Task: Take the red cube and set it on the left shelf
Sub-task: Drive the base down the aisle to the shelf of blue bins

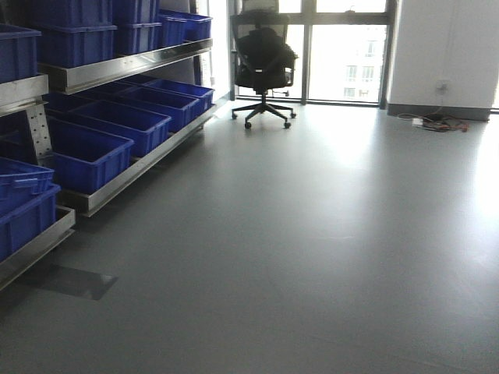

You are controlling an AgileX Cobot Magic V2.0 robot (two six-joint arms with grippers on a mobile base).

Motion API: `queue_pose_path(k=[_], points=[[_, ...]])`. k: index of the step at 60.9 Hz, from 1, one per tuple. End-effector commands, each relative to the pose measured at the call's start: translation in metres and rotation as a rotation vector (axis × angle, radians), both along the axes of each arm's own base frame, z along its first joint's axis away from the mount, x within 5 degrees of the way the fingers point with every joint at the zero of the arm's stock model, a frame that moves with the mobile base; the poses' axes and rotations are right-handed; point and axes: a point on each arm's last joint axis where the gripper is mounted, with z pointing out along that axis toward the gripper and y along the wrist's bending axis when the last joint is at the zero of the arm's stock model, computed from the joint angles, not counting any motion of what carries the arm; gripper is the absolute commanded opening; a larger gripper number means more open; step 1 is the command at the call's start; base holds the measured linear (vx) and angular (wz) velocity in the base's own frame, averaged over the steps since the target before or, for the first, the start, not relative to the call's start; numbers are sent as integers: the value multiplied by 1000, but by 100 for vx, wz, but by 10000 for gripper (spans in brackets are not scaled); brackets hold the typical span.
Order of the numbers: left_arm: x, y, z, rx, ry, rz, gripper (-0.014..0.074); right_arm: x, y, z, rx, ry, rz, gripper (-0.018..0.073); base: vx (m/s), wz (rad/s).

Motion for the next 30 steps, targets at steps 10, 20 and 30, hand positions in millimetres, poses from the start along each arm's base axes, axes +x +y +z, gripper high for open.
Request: queue_pose_path(k=[10,20,30], points=[[1,0,0,-6,-53,-1,106,1,0,17,-16,-112,3,66,61,36],[1,0,0,-6,-53,-1,106,1,0,17,-16,-112,3,66,59,41],[1,0,0,-6,-53,-1,106,1,0,17,-16,-112,2,66,57,46]])
